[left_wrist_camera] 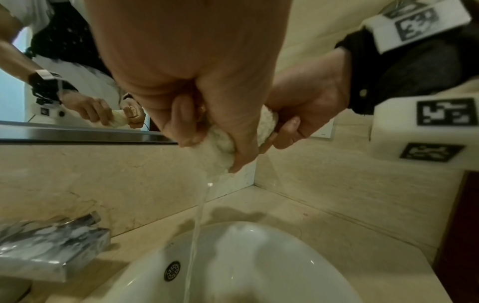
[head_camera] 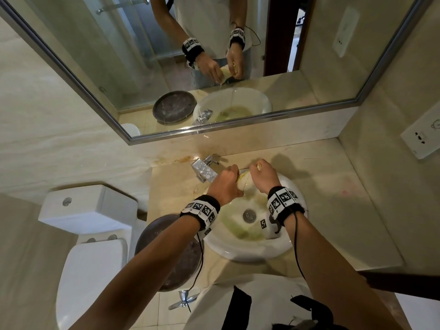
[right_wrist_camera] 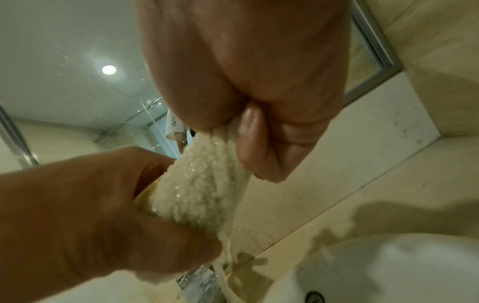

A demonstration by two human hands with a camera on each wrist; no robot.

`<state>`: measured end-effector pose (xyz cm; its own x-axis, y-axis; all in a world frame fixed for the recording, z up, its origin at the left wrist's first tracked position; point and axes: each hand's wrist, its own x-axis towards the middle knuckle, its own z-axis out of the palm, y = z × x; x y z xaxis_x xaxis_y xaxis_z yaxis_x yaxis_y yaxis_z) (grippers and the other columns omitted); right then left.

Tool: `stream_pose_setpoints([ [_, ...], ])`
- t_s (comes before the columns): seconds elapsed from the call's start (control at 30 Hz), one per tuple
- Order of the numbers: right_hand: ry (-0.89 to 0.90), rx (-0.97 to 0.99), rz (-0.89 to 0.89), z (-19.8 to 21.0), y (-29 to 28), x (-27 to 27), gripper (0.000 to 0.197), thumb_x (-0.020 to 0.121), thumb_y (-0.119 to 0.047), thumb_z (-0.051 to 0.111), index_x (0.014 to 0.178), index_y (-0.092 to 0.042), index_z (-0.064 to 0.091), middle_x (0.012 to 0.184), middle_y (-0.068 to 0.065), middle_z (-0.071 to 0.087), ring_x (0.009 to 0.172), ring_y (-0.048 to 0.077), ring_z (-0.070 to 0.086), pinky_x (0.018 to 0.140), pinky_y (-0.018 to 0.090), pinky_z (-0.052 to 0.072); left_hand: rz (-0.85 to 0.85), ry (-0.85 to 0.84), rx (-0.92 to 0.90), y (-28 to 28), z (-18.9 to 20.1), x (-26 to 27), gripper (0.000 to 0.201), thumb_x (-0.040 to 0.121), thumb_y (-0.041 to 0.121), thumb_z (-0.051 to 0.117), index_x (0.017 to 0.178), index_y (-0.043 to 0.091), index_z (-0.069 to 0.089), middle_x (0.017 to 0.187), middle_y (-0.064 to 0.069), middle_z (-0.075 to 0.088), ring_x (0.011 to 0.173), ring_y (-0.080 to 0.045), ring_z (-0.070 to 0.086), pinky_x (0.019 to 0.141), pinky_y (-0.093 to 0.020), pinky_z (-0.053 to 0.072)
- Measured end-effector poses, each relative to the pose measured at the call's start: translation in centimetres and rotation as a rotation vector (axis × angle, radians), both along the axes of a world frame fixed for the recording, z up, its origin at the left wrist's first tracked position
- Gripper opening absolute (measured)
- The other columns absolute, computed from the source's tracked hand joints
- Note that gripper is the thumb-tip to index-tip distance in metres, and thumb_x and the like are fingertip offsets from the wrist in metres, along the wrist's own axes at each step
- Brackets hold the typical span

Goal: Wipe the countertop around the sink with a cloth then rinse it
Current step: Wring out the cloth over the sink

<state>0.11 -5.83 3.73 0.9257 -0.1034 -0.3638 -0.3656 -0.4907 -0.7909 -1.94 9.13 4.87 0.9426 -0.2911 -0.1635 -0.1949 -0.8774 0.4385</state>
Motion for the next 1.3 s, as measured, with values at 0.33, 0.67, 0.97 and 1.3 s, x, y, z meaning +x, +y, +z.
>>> stream_pose_setpoints([
  [0.33, -0.198, 0.006, 0.095, 0.4, -1.6, 0.6, 0.011, 0.095, -0.024, 0.054, 0.09, -0.015, 0.053, 0.087, 0.002, 0.06, 0.084, 0.025, 0.055, 0.07, 0.034, 0.042, 0.039, 0.419, -0.344, 1.5, 0.8, 1.0, 0.051, 0.072, 0.023, 0.087, 0.107, 0.009, 0.052, 0.094, -0.002, 0.063, 0.074, -0.02, 0.067, 0.062, -0.033, 0.057],
  [0.67, -0.396, 0.239, 0.282, 1.8, -1.9, 1.0, 0.014, 0.098, -0.03, 0.059, 0.094, -0.017, 0.06, 0.089, 0.001, 0.063, 0.085, 0.015, 0.059, 0.08, 0.032, 0.047, -0.028, 0.604, -0.378, 3.4, 2.9, 2.4, 0.054, 0.065, 0.04, 0.091, 0.106, 0.017, 0.066, 0.082, 0.002, 0.059, 0.071, -0.014, 0.053, 0.057, -0.028, 0.046],
  [0.97, -0.385, 0.179, 0.263, 2.3, -1.6, 1.2, 0.016, 0.1, -0.031, 0.055, 0.091, -0.018, 0.054, 0.074, -0.007, 0.055, 0.068, 0.01, 0.05, 0.067, 0.032, 0.042, 0.075, 0.633, -0.492, 2.9, 3.2, 1.2, 0.022, 0.083, 0.021, 0.079, 0.095, 0.024, 0.06, 0.08, 0.008, 0.057, 0.068, -0.004, 0.051, 0.06, -0.021, 0.039],
  [1.3, -0.281, 0.108, 0.246, 0.8, -1.1, 1.5, 0.015, 0.099, -0.029, 0.052, 0.087, -0.019, 0.055, 0.078, 0.001, 0.061, 0.077, 0.024, 0.059, 0.071, 0.038, 0.047, -0.02, 0.406, -0.368, 2.0, 2.5, 0.6, 0.018, 0.073, 0.024, 0.08, 0.081, 0.027, 0.064, 0.071, 0.007, 0.067, 0.06, -0.006, 0.06, 0.055, -0.021, 0.045],
])
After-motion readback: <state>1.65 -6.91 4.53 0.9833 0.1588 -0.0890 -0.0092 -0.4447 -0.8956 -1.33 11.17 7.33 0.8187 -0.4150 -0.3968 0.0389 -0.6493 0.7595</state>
